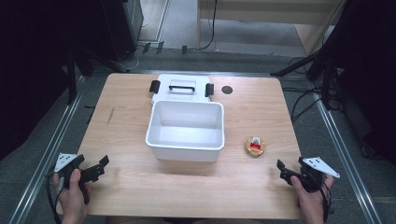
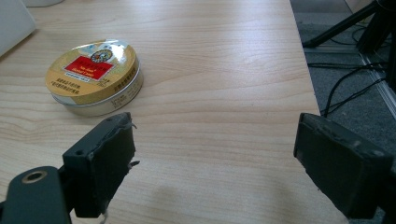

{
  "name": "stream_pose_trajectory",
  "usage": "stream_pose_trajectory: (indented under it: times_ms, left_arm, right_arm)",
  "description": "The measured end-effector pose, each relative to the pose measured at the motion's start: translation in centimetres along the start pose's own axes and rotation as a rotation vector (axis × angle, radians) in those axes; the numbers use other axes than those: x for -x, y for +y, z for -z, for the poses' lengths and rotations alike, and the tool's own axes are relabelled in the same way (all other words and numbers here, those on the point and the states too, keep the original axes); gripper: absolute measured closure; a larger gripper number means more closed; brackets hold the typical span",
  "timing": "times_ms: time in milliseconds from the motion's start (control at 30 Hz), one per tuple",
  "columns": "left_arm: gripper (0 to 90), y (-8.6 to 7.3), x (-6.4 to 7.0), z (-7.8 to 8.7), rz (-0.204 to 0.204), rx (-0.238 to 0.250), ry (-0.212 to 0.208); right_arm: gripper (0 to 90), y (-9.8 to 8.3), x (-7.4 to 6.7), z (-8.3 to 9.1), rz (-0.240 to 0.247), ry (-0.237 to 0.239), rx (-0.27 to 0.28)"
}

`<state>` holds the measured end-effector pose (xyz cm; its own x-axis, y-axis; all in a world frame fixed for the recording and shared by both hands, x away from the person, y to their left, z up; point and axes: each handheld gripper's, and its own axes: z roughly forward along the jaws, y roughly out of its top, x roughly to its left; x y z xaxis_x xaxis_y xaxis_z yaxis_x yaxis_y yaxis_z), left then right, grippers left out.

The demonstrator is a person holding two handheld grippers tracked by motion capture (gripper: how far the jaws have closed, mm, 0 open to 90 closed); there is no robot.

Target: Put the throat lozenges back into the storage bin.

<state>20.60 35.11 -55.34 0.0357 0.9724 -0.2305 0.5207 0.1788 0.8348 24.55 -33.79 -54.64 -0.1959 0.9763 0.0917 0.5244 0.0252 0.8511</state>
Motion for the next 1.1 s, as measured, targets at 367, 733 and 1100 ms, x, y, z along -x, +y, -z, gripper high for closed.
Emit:
stream_pose_trajectory:
  times_ms: [367,733,1100]
  left_arm:
    - [0.0,0.1,-0.2,-0.1,0.017,-0.007,0.009]
    - [0.0,0.2,-0.2,-0.3,0.028,0.011,0.012]
    - [0.0,0.1,-0.4,-0.1,0.034,0.015,-0.002]
  right_arm:
    - [12.6,0.0,0.1,0.2,-0.011,0.001,0.016]
    - [13.3,0.0,0.2,0.7,0.003,0.046,0.011]
    - [13.4,1.4,-1.3,1.2,0.064,0.078,-0.073]
